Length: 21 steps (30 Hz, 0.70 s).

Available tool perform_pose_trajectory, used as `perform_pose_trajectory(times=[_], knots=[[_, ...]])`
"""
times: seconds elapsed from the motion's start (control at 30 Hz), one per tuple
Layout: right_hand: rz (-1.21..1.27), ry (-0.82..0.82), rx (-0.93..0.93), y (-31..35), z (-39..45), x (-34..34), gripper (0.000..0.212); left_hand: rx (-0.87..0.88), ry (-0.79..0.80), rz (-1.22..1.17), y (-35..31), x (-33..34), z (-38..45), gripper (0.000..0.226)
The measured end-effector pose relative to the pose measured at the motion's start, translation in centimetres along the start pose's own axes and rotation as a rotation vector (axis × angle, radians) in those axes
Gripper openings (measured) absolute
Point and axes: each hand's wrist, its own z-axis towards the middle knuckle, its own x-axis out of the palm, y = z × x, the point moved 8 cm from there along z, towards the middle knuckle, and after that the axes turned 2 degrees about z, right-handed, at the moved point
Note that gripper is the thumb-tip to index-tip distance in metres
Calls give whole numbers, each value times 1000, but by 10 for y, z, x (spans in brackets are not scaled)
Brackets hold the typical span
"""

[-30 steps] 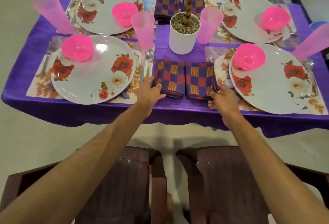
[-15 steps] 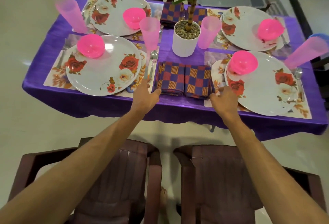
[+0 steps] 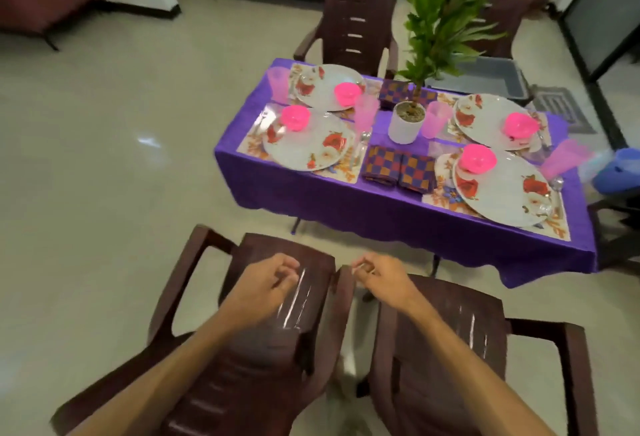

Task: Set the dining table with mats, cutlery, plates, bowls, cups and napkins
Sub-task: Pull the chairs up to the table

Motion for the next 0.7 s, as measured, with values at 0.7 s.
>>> perform_pose_trajectory(times=[0.7], knots=[[-155,349,-546,359,-200,345,14,-259,-373,-168,258,-244,-446,9]])
